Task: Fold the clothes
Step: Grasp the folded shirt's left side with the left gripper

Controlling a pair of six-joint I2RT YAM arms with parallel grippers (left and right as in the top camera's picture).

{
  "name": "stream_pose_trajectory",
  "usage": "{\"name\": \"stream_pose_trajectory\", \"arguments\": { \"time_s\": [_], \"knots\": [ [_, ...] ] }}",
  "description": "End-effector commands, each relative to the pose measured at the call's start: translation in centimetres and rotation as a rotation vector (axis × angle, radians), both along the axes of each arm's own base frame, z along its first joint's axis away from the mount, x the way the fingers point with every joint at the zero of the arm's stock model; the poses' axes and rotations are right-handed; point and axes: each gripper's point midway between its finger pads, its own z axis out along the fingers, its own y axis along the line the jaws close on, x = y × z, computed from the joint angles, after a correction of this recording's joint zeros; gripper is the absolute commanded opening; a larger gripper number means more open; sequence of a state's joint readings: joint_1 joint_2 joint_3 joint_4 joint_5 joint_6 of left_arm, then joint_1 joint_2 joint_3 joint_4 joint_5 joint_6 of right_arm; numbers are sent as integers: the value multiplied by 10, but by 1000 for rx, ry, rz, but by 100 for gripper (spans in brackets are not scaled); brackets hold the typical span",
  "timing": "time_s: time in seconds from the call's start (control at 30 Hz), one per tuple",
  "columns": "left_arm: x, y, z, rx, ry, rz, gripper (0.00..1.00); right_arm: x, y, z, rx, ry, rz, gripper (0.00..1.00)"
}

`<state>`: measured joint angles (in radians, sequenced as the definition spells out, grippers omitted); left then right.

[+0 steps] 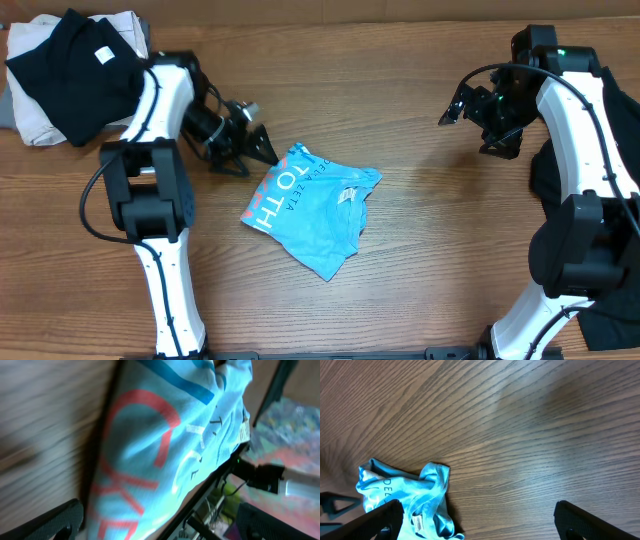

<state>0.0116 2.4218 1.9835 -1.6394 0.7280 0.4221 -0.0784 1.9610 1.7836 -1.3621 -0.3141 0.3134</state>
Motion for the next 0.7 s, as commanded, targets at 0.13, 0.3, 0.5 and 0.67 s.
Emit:
{"name": "stream_pose_trajectory", "arguments": {
  "time_s": [0.13, 0.3, 0.5, 0.67],
  "knots": [
    [-6, -23, -31, 27, -24, -20, 100, -3, 0, 7, -2, -14, 6, 100],
    [-7, -13, -50, 131, -24, -21, 100, -4, 0, 7, -2, -10, 6, 100],
    [-12, -23, -47, 93, -1, -19, 68, -4, 0, 7, -1, -10, 6, 100],
    [-19, -38, -47, 98, 0, -65, 53, -3, 0, 7, -2, -14, 6, 100]
  ]
}}
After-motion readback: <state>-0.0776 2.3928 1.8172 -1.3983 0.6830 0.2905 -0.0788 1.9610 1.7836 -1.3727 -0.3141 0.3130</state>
